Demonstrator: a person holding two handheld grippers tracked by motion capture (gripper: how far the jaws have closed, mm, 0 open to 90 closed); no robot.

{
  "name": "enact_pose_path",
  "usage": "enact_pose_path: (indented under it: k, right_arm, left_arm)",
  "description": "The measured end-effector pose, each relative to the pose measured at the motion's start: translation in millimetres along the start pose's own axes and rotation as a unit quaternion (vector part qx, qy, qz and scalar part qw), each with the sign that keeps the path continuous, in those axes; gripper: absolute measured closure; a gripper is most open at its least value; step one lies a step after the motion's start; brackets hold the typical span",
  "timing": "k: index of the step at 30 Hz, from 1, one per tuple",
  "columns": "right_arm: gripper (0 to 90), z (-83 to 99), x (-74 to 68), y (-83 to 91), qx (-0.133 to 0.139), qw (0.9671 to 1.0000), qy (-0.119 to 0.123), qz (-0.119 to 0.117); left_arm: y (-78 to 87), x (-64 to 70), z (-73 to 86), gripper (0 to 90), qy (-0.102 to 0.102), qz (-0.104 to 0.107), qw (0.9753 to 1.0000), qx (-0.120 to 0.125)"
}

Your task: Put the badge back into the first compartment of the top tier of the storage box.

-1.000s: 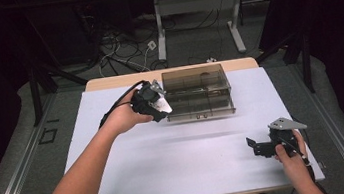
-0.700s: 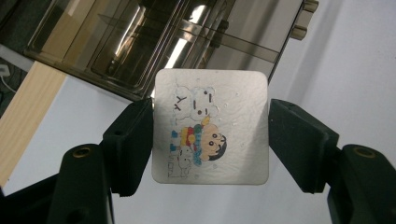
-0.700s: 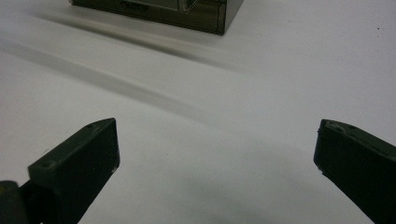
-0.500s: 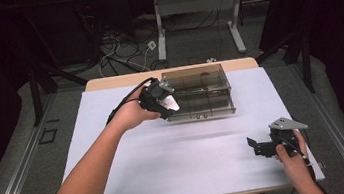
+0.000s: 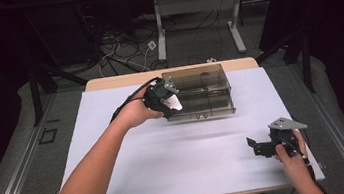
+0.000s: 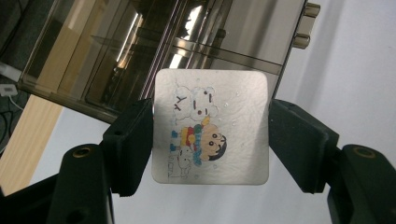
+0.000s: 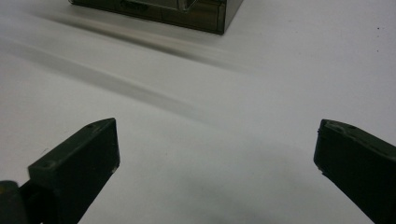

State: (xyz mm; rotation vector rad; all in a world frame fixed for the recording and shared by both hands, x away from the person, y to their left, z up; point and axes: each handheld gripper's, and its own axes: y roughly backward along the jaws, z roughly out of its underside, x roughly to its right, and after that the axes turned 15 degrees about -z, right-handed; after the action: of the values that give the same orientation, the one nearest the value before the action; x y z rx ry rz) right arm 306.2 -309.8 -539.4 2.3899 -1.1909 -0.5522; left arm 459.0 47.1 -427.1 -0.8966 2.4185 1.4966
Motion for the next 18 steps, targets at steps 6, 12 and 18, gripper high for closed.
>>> enact_pose_path:
  k: [6,12,18]
  right_arm:
    - [0.0,0.0,0.3,0.5,0.0,1.0,0.003,-0.002]
    - [0.0,-0.2,0.7,0.9,0.001,1.0,0.003,-0.002]
    - [0.0,-0.3,0.5,1.3,0.002,1.0,0.003,-0.003]
  left_arm:
    - [-3.6,2.7,-3.8,33.0,-0.016,-0.001,0.9998,0.007]
    - [-8.0,4.7,-6.1,33.0,-0.025,-0.002,0.9996,0.007]
    - [-12.0,6.3,-9.7,33.0,-0.038,-0.001,0.9992,0.011]
